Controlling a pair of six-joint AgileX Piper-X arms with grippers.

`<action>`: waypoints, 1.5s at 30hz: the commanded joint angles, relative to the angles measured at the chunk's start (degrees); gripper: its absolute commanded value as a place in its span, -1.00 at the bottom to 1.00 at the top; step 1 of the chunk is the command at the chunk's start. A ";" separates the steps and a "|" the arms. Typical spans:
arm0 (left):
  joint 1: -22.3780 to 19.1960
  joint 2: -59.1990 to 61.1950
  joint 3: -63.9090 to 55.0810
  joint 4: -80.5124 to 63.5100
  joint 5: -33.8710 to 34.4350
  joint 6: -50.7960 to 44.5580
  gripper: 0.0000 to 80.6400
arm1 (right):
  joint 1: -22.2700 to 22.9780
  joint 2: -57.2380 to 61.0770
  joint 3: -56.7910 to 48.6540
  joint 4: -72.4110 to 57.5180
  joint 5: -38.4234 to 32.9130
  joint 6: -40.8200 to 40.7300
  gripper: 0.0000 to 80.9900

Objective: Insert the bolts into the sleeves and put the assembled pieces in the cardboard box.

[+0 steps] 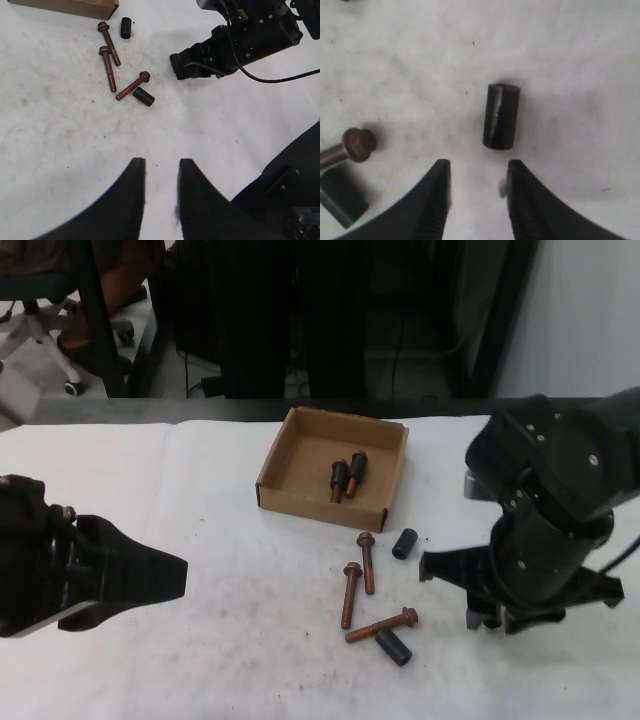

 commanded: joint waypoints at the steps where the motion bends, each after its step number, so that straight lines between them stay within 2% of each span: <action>1: 0.14 -0.62 0.12 -0.13 0.45 0.25 -0.44 | -0.23 0.05 -3.08 -0.44 5.32 -0.36 -0.10; 4: 0.14 -0.62 0.12 -0.13 0.45 0.25 -0.44 | -0.37 0.25 -3.61 -0.66 7.04 -0.59 -0.10; 29: 0.14 -0.62 0.12 -3.05 0.04 0.23 -0.44 | -0.37 5.59 -3.48 -1.89 6.86 1.22 -0.10; 36: 0.14 -0.62 0.12 -4.84 0.04 0.23 -0.44 | -0.37 5.59 -3.48 -3.49 6.86 1.22 -0.27; 45: 0.14 -0.62 0.12 -4.84 0.04 0.23 -0.44 | -0.37 5.59 -2.91 -2.86 7.54 1.22 -0.27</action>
